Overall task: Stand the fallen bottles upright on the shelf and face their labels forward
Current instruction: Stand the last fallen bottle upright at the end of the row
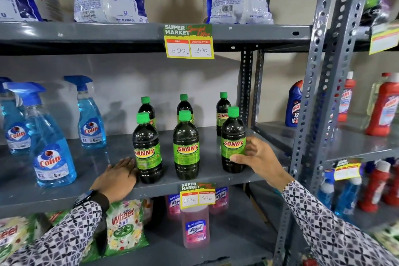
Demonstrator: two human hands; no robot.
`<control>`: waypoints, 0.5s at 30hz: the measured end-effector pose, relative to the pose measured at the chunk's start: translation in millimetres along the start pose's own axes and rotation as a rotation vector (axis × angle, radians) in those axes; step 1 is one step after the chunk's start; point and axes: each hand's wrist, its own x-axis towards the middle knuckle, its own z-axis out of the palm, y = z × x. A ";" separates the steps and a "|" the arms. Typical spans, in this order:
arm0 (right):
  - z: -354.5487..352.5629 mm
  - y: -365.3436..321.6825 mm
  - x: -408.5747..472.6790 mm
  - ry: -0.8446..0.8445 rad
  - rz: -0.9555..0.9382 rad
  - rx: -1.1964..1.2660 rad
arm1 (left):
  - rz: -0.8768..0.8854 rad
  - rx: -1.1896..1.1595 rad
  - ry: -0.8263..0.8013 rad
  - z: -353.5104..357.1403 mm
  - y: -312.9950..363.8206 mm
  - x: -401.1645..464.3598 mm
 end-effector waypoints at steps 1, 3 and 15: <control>-1.0 -1.3 -2.5 -0.003 -0.001 0.001 | -0.008 -0.034 0.008 -0.3 -0.1 -0.1; -1.7 -5.5 -6.3 -0.004 -0.001 0.009 | -0.017 -0.060 0.006 -0.6 -2.2 -0.2; 21.3 -23.3 -47.9 0.432 -0.055 -0.167 | -0.112 -0.277 0.107 -17.0 16.9 -19.4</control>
